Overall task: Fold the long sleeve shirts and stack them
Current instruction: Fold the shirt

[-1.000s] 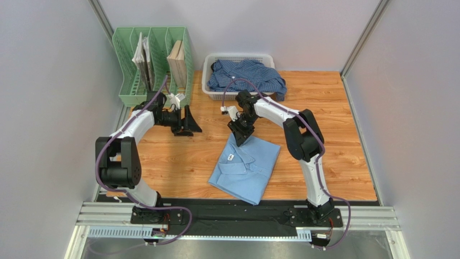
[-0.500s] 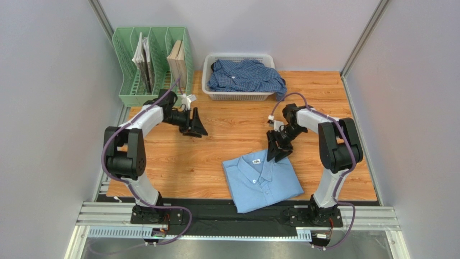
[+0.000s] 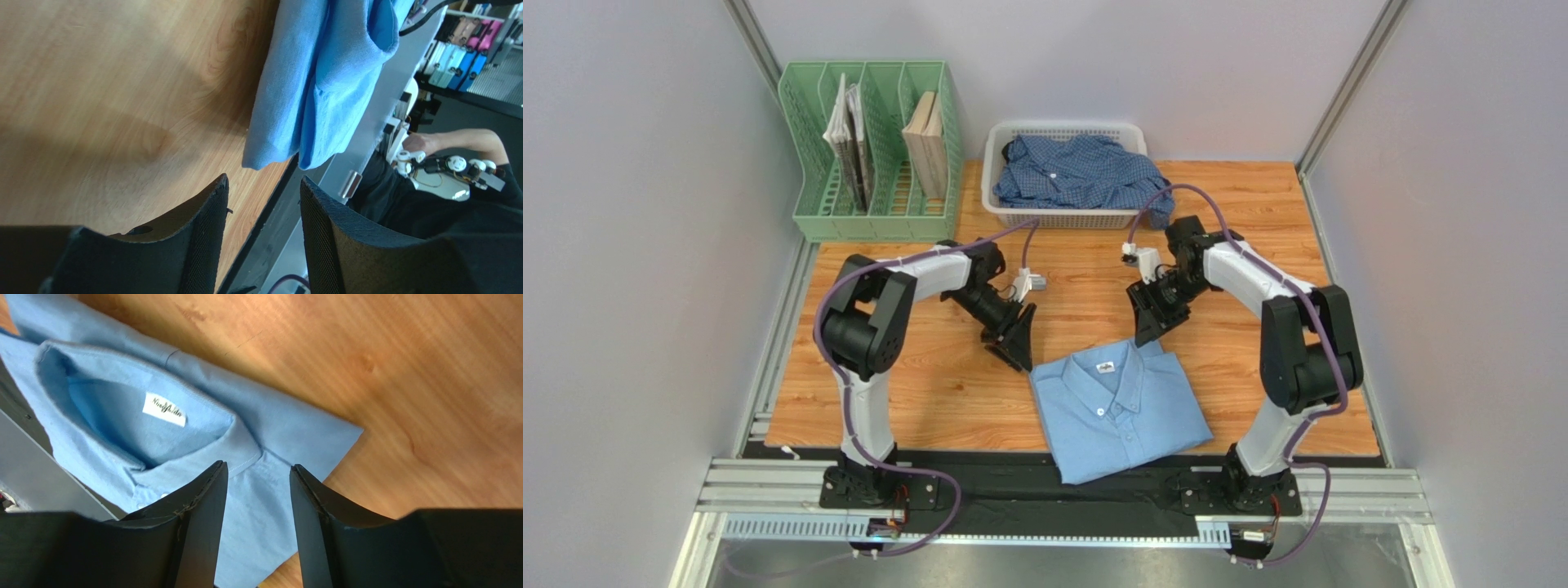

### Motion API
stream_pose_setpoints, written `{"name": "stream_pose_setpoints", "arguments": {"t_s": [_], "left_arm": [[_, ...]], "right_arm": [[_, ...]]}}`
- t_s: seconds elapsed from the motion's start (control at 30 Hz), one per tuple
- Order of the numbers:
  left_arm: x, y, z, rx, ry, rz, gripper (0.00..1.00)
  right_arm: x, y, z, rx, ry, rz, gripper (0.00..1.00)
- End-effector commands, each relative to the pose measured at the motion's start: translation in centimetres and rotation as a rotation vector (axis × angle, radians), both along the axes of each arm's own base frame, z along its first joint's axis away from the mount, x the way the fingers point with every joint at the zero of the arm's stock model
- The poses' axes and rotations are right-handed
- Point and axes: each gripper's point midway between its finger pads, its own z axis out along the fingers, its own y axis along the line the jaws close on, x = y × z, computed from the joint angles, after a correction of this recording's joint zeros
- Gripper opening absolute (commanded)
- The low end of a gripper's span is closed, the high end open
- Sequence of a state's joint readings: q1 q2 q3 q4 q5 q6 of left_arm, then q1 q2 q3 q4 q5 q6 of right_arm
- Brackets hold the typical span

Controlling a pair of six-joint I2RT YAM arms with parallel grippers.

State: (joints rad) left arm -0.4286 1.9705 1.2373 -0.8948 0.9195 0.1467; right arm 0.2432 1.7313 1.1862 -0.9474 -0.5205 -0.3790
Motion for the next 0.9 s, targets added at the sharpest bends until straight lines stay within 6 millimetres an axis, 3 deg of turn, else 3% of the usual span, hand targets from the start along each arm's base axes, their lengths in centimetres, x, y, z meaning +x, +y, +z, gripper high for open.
{"name": "stream_pose_setpoints", "arguments": {"t_s": [0.0, 0.13, 0.2, 0.23, 0.33, 0.37, 0.47, 0.5, 0.63, 0.67, 0.73, 0.77, 0.83, 0.87], "left_arm": [[-0.1, -1.4, 0.9, -0.085, -0.035, -0.074, 0.54], [-0.2, -2.4, 0.7, -0.112, -0.021, -0.08, 0.55], [0.3, -2.7, 0.1, -0.101, -0.021, -0.064, 0.5], [0.6, -2.7, -0.1, -0.084, -0.023, -0.056, 0.46], [2.1, -2.7, -0.8, -0.043, -0.044, -0.035, 0.22], [2.7, -2.5, -1.4, -0.009, -0.045, -0.019, 0.08], [5.6, -1.7, -2.1, 0.041, -0.081, 0.023, 0.0], [7.2, -1.3, -1.7, 0.043, -0.103, 0.049, 0.0], [9.0, -0.8, -0.9, 0.036, -0.102, 0.08, 0.0], [8.8, -1.1, 0.0, 0.001, -0.107, 0.076, 0.14], [8.4, -0.9, 1.0, -0.038, -0.113, 0.098, 0.3], [8.3, -1.1, 3.7, -0.104, -0.138, 0.129, 0.42], [8.4, 0.1, 4.1, -0.132, -0.188, 0.199, 0.48], [8.2, 0.3, 5.9, -0.159, -0.222, 0.223, 0.5]], "right_arm": [[2.9, 0.4, -1.4, 0.021, -0.035, 0.018, 0.47], [2.7, 0.5, -2.6, 0.035, 0.019, -0.004, 0.46], [2.2, 0.4, -3.0, 0.034, 0.044, -0.016, 0.46], [1.9, 0.5, -3.1, 0.039, 0.061, -0.027, 0.46], [1.2, 0.1, -3.2, 0.039, 0.092, -0.064, 0.45], [1.0, 0.0, -3.3, 0.04, 0.104, -0.074, 0.45], [0.8, -0.1, -3.0, 0.064, 0.128, -0.102, 0.45], [0.8, -0.1, -2.8, 0.072, 0.129, -0.107, 0.45], [1.8, 0.0, -1.6, 0.096, 0.104, -0.12, 0.47], [2.1, 0.0, -1.3, 0.103, 0.095, -0.122, 0.48], [2.4, -0.3, -0.2, 0.13, 0.085, -0.135, 0.49], [2.8, -0.3, 0.4, 0.141, 0.068, -0.137, 0.49], [3.0, -0.2, 1.9, 0.171, 0.047, -0.144, 0.49], [3.1, 0.1, 2.5, 0.186, 0.034, -0.144, 0.49]]}}
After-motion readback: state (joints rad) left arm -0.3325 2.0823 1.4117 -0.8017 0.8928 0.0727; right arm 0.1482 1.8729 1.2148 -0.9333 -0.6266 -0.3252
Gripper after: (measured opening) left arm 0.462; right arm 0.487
